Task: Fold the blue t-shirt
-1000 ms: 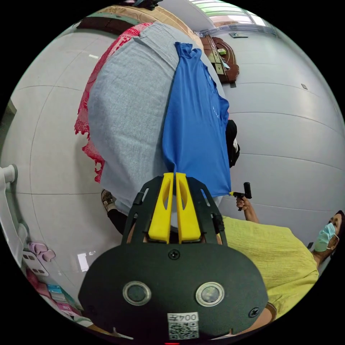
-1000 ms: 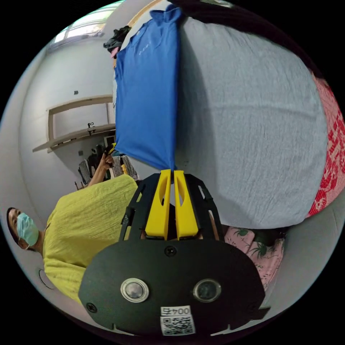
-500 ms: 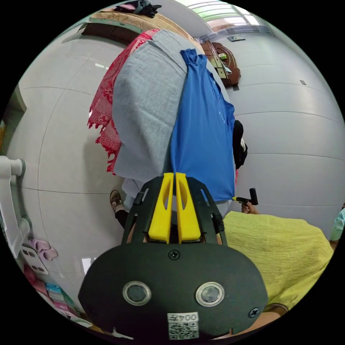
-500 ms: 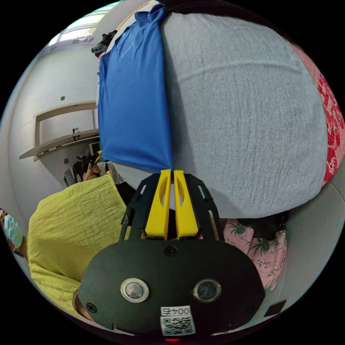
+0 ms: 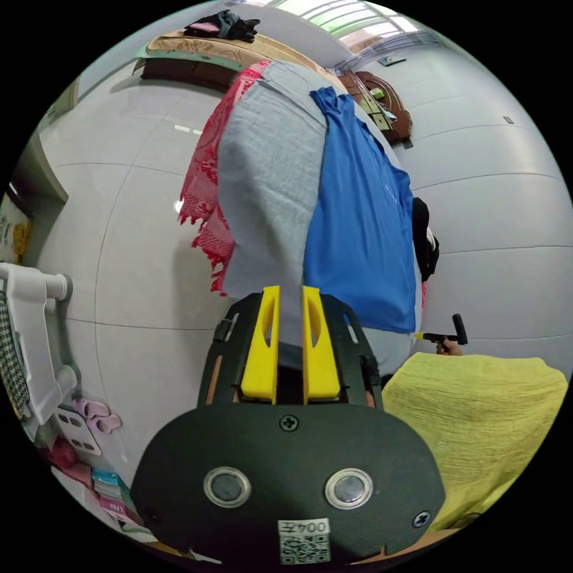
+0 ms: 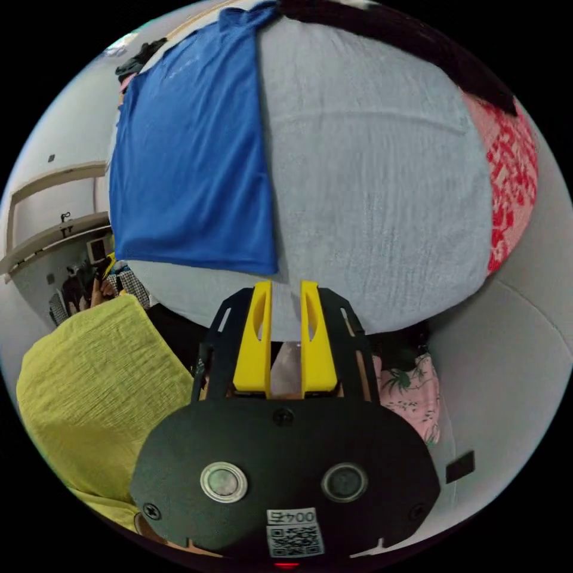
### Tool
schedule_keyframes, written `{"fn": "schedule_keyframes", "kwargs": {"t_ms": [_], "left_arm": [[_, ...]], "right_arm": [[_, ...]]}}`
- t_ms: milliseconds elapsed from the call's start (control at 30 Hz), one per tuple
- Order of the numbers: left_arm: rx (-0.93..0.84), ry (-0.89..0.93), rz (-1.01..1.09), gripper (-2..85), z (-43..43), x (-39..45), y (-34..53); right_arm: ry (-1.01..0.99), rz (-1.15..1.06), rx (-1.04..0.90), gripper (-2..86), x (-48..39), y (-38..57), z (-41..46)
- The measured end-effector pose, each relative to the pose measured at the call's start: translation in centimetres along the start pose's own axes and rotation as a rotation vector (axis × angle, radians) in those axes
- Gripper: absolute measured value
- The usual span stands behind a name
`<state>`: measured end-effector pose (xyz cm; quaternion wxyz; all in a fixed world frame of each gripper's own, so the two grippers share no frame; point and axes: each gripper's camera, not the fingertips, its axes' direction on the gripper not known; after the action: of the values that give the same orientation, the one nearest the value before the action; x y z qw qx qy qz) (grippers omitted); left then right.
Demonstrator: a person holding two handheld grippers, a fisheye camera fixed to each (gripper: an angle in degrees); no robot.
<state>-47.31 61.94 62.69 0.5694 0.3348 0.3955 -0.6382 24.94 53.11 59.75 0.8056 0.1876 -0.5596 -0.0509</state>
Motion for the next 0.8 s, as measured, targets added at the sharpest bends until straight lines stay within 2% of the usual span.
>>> {"fn": "schedule_keyframes", "kwargs": {"t_ms": [167, 400, 600, 800], "left_arm": [[0.064, -0.030, 0.005, 4.6, -2.5, -0.7, 1.1], [0.069, 0.031, 0.095, 5.4, -0.9, 2.2, 1.2], [-0.017, -0.086, 0.232, 6.1, 1.8, 5.1, 3.2], [-0.048, -0.205, 0.394, 7.3, 4.8, 8.3, 5.5]], "right_arm": [[-0.055, -0.127, 0.111, 9.6, -6.8, -2.7, -1.2], [0.182, -0.199, 0.051, 7.6, -13.3, -5.8, 4.1], [0.320, -0.193, -0.023, 4.0, -14.8, -6.7, 7.6], [0.346, -0.206, -0.035, 3.3, -15.4, -7.1, 7.8]]}}
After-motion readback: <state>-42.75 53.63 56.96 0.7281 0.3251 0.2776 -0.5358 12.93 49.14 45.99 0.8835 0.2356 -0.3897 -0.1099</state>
